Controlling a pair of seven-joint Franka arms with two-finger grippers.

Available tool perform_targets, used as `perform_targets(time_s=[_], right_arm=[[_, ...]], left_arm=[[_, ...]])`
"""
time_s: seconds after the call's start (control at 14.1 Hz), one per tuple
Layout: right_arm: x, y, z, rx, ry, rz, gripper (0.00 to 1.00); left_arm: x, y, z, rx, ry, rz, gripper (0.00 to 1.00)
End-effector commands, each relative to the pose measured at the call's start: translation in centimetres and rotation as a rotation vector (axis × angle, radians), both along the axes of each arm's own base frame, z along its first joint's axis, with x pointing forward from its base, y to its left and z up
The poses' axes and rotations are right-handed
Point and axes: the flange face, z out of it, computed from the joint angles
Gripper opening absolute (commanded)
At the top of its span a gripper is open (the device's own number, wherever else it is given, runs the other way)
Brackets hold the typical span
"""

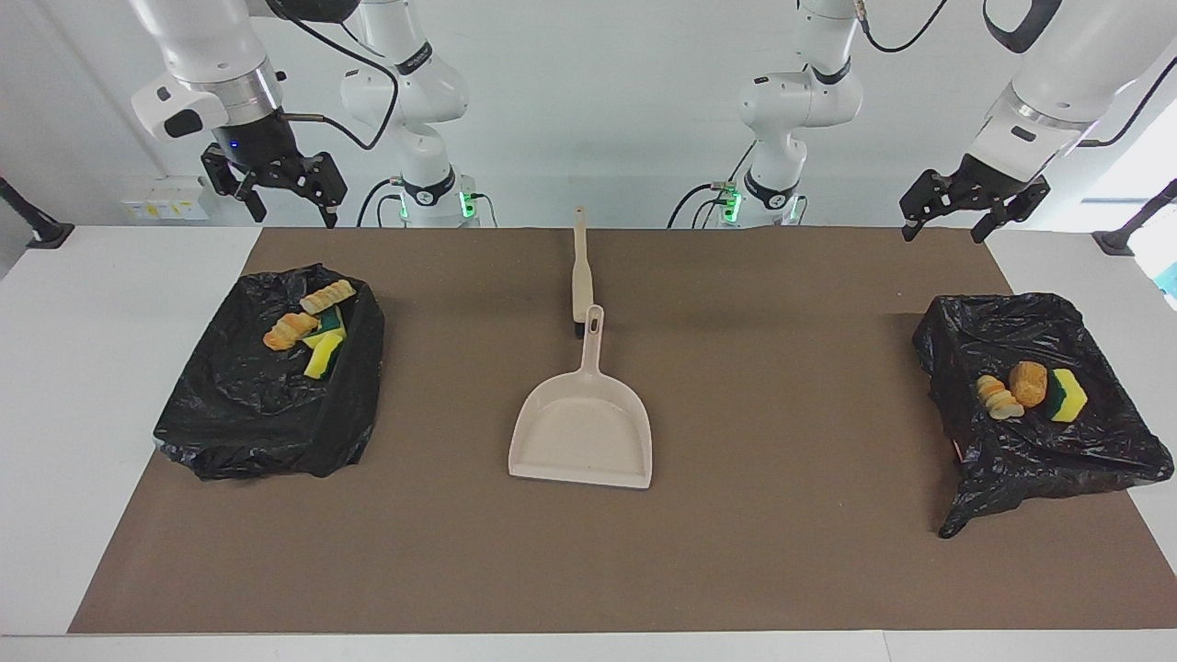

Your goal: Sweep and dump trash in bin

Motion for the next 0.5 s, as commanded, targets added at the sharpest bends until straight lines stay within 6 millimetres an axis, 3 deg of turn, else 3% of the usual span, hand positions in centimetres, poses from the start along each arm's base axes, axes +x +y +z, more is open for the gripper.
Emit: perform_targets(time_s=[0.0, 0.21, 0.43], right_arm=[[-0.4, 0.7, 0.2, 0.021, -0.01, 0.038, 1.0], [-0.7, 0.1, 0.3, 0.031, 0.035, 0.06, 1.0], [-0.8, 0.2, 0.2, 0.038, 0.033, 0.052, 1.0]], left_arm=[[-0.7, 0.1, 0.6, -0.005, -0.014, 0.0, 1.0], [-1.1, -2.3, 0.7, -0.005, -0.006, -0.038, 1.0], [-1.2, -2.3, 0.6, -0.004, -0.001, -0.04, 1.0]])
